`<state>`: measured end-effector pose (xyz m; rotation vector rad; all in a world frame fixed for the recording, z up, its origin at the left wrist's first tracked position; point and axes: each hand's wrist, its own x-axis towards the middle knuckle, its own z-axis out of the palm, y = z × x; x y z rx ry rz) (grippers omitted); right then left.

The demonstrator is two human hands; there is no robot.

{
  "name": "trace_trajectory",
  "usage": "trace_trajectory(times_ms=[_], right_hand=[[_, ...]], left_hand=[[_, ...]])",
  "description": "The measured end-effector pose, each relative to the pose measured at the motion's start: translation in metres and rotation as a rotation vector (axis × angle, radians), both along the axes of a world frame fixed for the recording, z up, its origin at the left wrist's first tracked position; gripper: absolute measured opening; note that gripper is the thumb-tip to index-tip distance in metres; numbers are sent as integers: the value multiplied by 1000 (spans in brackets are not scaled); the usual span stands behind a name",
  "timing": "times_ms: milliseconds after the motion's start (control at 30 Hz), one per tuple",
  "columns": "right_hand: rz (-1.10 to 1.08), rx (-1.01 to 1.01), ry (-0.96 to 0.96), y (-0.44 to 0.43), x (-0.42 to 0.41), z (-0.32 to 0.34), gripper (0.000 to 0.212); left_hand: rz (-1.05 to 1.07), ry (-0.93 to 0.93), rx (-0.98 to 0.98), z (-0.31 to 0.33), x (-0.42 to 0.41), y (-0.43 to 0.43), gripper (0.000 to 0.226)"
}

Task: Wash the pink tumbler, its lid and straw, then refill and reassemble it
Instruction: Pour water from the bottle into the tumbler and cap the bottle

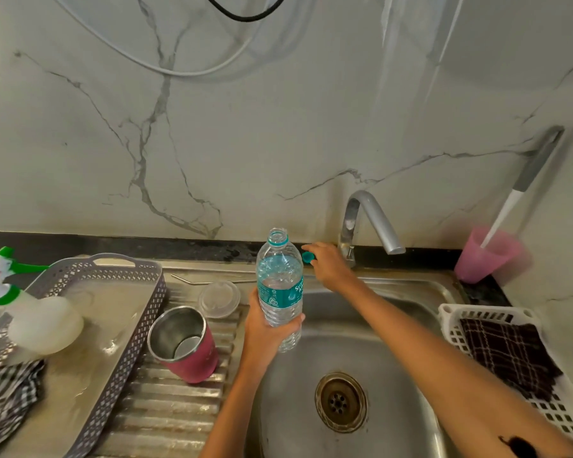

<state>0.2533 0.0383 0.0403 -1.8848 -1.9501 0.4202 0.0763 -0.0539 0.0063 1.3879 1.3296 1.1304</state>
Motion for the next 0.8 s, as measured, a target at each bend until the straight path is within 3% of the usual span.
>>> trace_trajectory(times_ms=[167,600,700,800], right_hand=[[80,-50,-92,25,3,-23,53],[1,-11,-97,30,5,-33,27],[-21,11,-15,20,4,-25,26],[-135,71,247,-5,0,-11,24]], left_hand=[[-1,19,13,-5,3,8,76],[-1,-1,-9,-14,-1,1,81],[-8,-16,-15,-15,-3,-6,81],[-29,-47,-19,-13,-3,-18,82]])
